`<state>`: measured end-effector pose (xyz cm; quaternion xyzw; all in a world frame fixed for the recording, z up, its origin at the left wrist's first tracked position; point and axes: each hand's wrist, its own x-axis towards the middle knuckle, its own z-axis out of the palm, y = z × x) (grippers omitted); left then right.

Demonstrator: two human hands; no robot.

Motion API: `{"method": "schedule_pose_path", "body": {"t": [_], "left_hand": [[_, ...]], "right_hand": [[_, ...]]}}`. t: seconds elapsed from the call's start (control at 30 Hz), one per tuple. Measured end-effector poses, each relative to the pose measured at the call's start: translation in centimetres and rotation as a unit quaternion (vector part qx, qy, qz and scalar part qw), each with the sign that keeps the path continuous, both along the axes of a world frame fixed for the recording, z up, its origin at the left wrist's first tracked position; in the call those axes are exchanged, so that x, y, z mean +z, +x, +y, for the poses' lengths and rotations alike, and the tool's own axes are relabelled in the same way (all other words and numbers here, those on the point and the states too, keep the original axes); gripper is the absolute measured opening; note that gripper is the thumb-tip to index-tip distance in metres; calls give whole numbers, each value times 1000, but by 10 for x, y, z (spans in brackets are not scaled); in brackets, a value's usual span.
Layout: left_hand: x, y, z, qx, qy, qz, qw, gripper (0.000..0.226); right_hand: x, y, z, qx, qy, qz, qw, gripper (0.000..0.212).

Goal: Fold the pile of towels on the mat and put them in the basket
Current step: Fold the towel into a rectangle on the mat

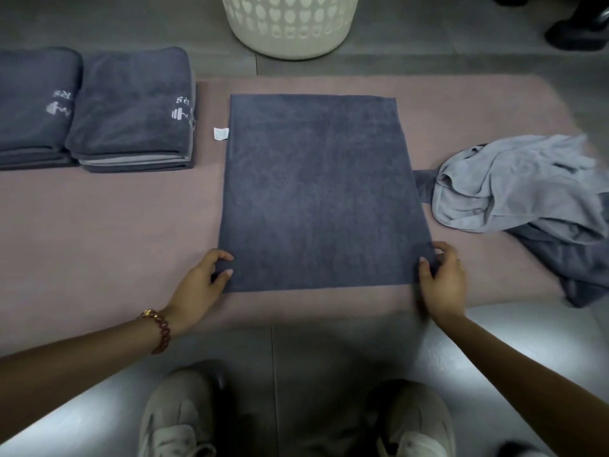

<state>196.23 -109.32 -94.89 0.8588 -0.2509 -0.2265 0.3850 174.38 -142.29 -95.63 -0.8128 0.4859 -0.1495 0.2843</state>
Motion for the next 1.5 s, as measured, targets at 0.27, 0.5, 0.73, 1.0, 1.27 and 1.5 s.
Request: {"method": "schedule_pose_path", "body": {"t": [0.27,0.5,0.73,1.0,1.27,1.5], "left_hand": [[21,2,3,-52,23,-145,988,16],[9,1,7,-31,148,-147,977,11],[18,0,0,-112,279,-142,943,45],[11,19,6,-132,139,-301,934,34],[35,52,1,-275,71,-316,905,27],[42,59,-15,-296,185,-9,937,24]], "right_hand": [[9,-5,-19,49,-10,37,998,26],[5,-9,-25,98,-92,118,984,17],[9,-15,-24,97,-40,146,984,18],[29,-28,-40,310,-176,168,919,46],[48,-13,-65,435,-383,36,814,32],[69,8,-66,463,-37,321,825,34]]}}
